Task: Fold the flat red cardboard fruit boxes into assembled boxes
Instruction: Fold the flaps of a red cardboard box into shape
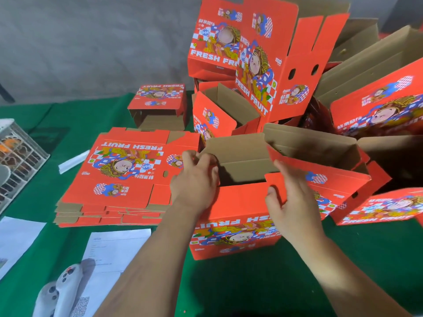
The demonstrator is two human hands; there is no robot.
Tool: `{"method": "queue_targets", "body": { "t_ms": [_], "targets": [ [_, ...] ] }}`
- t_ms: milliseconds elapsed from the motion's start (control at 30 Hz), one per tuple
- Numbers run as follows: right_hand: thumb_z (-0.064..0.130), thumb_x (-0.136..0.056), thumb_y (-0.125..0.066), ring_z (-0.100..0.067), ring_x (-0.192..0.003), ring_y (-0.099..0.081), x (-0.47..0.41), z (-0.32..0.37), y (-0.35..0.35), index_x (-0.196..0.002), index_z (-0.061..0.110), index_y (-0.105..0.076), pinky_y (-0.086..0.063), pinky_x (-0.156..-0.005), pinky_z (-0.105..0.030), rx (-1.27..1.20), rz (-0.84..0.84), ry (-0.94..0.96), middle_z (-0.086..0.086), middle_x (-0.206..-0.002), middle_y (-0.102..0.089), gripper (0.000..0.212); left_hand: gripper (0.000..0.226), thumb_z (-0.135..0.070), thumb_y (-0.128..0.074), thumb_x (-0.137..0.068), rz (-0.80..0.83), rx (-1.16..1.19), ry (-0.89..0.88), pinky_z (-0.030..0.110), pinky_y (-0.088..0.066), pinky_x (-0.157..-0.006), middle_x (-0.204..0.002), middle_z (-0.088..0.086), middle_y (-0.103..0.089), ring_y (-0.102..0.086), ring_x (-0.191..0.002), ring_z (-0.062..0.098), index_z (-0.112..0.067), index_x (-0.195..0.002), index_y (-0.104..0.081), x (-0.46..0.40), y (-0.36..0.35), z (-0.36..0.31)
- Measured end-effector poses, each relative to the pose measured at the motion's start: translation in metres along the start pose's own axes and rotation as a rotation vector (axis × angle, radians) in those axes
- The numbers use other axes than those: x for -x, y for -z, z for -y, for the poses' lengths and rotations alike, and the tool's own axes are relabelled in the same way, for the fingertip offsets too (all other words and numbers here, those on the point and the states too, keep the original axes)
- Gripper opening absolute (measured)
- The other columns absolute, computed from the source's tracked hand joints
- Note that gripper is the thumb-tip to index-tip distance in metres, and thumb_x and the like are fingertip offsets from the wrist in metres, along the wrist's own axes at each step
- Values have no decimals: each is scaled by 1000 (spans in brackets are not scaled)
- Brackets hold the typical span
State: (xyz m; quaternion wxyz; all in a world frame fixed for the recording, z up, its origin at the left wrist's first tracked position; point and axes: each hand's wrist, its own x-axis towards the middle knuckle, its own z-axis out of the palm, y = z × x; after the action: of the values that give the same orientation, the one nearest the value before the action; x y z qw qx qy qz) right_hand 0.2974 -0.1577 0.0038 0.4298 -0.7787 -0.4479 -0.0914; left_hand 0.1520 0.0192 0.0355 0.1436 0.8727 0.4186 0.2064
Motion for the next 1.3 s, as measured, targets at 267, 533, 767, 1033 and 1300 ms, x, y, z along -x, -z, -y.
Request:
{"method": "queue_targets", "body": {
  "t_ms": [267, 533, 767, 1033, 1300],
  "targets": [
    [41, -103, -40, -29, -82, -63, -19, -1, 2, -96, 23, -63, -38, -66, -36, 169, 90, 16, 4, -83, -64, 30, 31, -60, -49, -89, -81, 384, -60, 36, -43, -78, -107, -12, -49, -54, -86, 14, -31, -98, -55, -2, -2, 13],
    [75, -85, -59, -33, -137, -33, -57, -12, -10, -156, 26, -43, -32, -113, -45, 338, 395, -133, -11, -144, -42, 88, 66, -73, -72, -76, 162, 119, -21, 50, -30, -115, -141, -8, -43, -35, -137, 23, -50, -135, -53, 0, -4, 24],
    [78, -72, -72, -34, -129, -33, -54, -5, -18, -142, 33, -41, -47, -102, -52, 550, 419, -169, 2, -140, -43, 89, 91, -82, -71, -70, 278, -225, 173, 82, -9, -111, -160, 1, -25, -8, -155, 35, -49, -147, -36, -5, -12, 3],
    [85, -83, -35, -28, -113, -61, -71, -10, -5, -115, 28, -66, -50, -97, -44, -5, 438, -430, -8, -117, -63, 72, 73, -80, -48, -90, 591, 1399, 892, 42, -63, -67, -114, 23, -75, -78, -83, 30, -17, -98, -83, 5, 3, 41],
    [59, -100, -51, -31, -105, -63, -71, 19, 36, -104, 24, -66, -42, -80, -37, 51, 273, -390, -1, -104, -68, 38, 57, -66, -44, -86, 698, 1591, 791, 41, -59, -77, -95, 14, -74, -72, -82, 32, -20, -92, -76, 20, 19, 43]
  ]
}}
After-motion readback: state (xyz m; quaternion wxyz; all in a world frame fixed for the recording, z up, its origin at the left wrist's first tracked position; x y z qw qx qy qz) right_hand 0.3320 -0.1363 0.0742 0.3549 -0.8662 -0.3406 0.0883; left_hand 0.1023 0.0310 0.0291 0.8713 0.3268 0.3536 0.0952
